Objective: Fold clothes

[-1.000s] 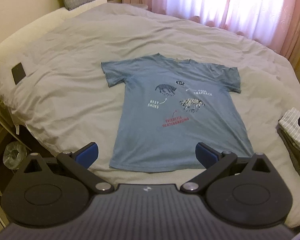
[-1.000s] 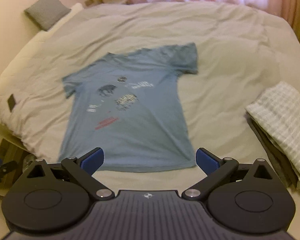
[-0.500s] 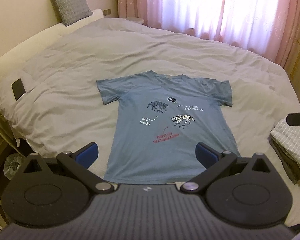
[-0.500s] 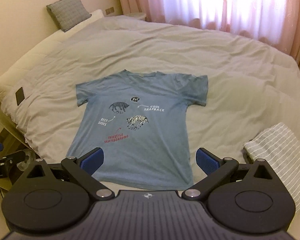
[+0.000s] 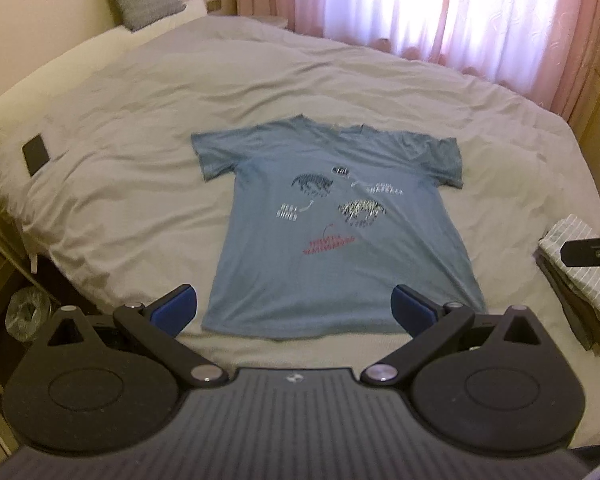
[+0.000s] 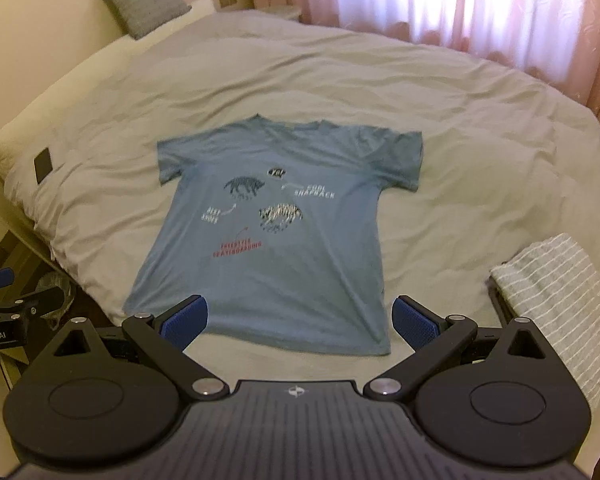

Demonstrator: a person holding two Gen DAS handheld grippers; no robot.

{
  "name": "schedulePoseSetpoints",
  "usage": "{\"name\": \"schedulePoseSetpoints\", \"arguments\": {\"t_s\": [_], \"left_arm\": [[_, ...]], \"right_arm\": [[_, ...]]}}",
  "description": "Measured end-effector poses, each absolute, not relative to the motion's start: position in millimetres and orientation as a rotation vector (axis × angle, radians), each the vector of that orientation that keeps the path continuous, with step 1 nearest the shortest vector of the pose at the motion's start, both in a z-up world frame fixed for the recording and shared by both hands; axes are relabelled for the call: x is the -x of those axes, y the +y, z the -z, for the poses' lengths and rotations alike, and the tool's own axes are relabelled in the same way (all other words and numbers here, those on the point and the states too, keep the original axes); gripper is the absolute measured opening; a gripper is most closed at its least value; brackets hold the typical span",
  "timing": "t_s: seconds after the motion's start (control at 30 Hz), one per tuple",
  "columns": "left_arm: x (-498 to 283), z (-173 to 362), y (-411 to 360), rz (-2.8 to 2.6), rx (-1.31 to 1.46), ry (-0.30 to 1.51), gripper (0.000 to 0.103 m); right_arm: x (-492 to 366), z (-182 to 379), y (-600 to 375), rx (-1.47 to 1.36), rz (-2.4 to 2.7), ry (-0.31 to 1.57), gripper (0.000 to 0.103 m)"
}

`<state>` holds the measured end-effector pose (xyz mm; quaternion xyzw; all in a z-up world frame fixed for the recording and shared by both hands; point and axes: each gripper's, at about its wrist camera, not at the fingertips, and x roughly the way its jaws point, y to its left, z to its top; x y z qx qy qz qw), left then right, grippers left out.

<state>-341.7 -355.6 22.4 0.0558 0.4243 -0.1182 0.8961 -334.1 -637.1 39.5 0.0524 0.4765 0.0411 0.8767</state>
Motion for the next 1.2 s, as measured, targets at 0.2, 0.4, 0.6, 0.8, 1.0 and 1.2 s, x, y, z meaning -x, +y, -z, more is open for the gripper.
{"name": "schedulePoseSetpoints", "arguments": {"t_s": [0.2,0.4,0.6,0.8,1.0,1.2], "left_arm": [[354.4,-13.2,-344.3,0.216,-0.125,0.923,0.102],[354.5,-14.7,-334.0,0.188,-0.124,0.927,0.102],[347.7,-20.9,-322.6,0.153,-0.118,0.915,0.102],[340.7,-20.8,-311.3,0.125,-0.106,0.917,0.102],[332.8,-19.9,-310.0,0.129,-0.096,0.915,0.102],[319.9,-16.3,-314.4,0.145,-0.090,0.905,0.102]], "right_arm": [[345.0,-21.4,-624.6,-0.102,-0.095,1.029,0.101],[345.2,-8.4,-606.7,-0.111,-0.133,1.067,0.101],[336.4,-9.8,-584.4,-0.090,-0.173,1.052,0.101],[325.5,-5.7,-567.8,-0.084,-0.210,1.061,0.101],[317.8,-3.8,-568.5,-0.088,-0.204,1.061,0.101],[310.3,-1.8,-573.1,-0.090,-0.188,1.060,0.101]]}}
